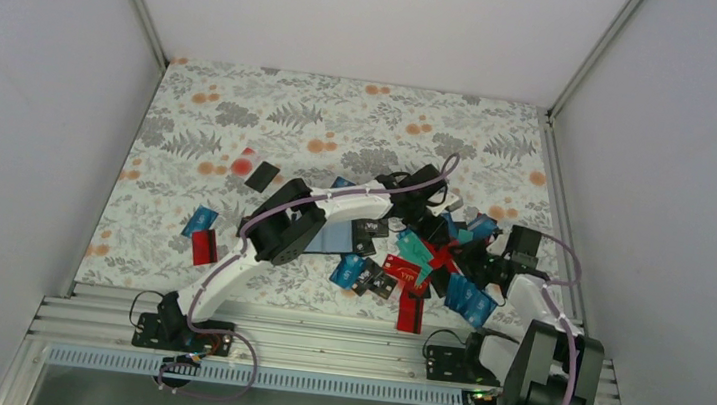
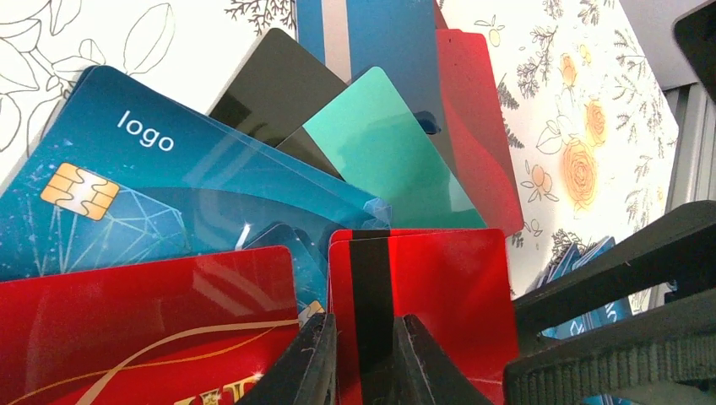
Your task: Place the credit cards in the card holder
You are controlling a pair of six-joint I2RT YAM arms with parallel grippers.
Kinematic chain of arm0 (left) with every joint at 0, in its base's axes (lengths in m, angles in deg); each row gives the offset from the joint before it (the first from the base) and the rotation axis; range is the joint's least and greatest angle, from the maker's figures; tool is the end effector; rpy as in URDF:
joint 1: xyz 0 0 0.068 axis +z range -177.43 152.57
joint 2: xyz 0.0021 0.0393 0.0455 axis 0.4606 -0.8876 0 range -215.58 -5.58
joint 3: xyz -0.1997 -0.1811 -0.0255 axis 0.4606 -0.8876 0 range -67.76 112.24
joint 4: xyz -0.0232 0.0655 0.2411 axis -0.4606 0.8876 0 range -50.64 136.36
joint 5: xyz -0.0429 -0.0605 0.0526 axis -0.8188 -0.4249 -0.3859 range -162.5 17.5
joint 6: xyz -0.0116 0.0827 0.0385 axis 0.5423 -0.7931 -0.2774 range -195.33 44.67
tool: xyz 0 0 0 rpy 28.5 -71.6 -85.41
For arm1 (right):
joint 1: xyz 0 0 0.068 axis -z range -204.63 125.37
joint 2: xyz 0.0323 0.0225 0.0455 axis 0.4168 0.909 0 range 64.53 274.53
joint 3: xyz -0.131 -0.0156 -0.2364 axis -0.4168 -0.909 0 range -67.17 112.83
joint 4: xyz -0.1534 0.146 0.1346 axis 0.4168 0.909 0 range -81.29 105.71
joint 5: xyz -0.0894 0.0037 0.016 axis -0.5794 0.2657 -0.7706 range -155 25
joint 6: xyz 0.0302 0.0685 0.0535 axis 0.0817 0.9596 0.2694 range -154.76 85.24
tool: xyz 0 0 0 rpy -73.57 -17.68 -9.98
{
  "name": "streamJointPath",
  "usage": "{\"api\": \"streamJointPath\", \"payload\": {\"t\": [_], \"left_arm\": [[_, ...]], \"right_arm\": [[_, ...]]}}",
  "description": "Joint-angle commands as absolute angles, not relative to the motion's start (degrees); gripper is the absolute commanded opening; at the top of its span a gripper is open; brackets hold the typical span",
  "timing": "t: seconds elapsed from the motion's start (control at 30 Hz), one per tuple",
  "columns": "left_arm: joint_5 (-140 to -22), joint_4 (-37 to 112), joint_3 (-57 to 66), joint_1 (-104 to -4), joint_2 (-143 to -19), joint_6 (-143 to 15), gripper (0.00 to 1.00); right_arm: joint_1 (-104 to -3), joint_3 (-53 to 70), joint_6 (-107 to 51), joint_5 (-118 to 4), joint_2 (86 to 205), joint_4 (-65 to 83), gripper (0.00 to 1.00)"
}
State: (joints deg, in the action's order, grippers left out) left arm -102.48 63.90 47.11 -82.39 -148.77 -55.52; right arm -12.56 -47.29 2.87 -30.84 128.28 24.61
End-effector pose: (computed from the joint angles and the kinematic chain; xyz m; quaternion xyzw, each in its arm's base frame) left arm 0.2830 -0.4754 0.0964 0.3550 0.8480 -0.3816 0.0955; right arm 0.1914 0.0065 0.1065 0.3184 0.8696 0.3316 0.1803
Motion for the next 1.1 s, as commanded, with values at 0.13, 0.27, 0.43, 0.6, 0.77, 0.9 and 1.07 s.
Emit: {"api": "streamJointPath", "payload": {"t": [0.13, 0.27, 0.43, 0.6, 0.77, 0.9, 1.07], "left_arm": [[-106.9, 68.8, 46.1, -84.2, -151.0, -53.0, 0.18], [-107.4, 68.7, 46.0, -83.9, -151.0, -52.7, 0.18], [-108.3, 68.2, 46.1, -83.7, -150.8, -52.4, 0.18], [-107.6, 67.4, 45.7, -83.6, -148.6, -51.6, 0.18], [-105.5, 66.5, 44.8, -82.6, -144.2, -50.3, 0.19], [-103.5, 66.2, 42.7, -81.2, -139.2, -49.7, 0.22], [-100.5, 63.4, 33.6, -78.5, -127.6, -49.2, 0.38]], "right_arm": [[-12.8, -45.3, 1.2, -28.1, 127.6, 20.7, 0.21], [-12.9, -45.3, 1.1, -28.1, 129.4, 19.6, 0.15], [-12.8, -45.0, 0.4, -28.7, 130.7, 19.4, 0.05], [-12.9, -43.3, -0.7, -30.7, 129.8, 22.4, 0.04], [-12.9, -39.0, -2.0, -34.6, 126.0, 28.9, 0.04], [-12.8, -36.4, -2.5, -33.3, 123.4, 32.2, 0.04], [-12.9, -35.5, -3.2, -22.1, 121.4, 29.2, 0.04]]}}
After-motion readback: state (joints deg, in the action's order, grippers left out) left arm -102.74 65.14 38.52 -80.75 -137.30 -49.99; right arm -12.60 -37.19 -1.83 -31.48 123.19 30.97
